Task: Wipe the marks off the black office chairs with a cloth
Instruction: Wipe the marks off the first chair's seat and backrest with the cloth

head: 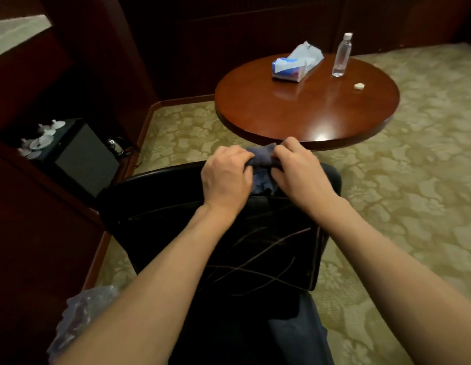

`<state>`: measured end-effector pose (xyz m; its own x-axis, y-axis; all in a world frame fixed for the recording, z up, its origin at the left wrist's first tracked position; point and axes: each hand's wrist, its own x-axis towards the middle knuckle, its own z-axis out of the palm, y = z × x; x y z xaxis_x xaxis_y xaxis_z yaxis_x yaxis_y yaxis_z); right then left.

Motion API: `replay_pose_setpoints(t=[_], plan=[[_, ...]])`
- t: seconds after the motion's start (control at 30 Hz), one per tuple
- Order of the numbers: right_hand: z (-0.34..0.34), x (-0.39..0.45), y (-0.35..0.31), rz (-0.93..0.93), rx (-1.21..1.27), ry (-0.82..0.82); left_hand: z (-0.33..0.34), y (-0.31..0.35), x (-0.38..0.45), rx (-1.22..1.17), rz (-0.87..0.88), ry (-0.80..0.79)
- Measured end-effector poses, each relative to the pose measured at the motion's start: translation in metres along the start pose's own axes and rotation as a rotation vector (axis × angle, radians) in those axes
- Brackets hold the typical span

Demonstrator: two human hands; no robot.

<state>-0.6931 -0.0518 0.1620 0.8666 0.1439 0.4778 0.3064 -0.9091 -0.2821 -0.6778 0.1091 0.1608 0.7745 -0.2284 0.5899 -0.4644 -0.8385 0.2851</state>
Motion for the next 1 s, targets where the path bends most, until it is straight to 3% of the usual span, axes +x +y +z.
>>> replay_pose_setpoints(t=[0.17,0.37,0.7,0.83,1.0], plan=[[-0.019,-0.034,0.049,0.19,0.013,0.111,0.03,0.056,0.012,-0.07,0.08,-0.119],[-0.016,-0.032,0.027,0.244,-0.04,0.153,0.021,0.054,0.013,-0.027,0.148,-0.138],[0.048,0.043,-0.118,-0.089,-0.065,-0.073,-0.061,-0.101,-0.025,0.164,-0.05,-0.038],[0.09,0.058,-0.202,-0.276,-0.049,-0.149,-0.103,-0.174,-0.067,0.277,-0.241,0.016],[0.129,0.055,-0.27,-0.412,-0.122,-0.199,-0.119,-0.225,-0.119,0.198,-0.517,0.072]])
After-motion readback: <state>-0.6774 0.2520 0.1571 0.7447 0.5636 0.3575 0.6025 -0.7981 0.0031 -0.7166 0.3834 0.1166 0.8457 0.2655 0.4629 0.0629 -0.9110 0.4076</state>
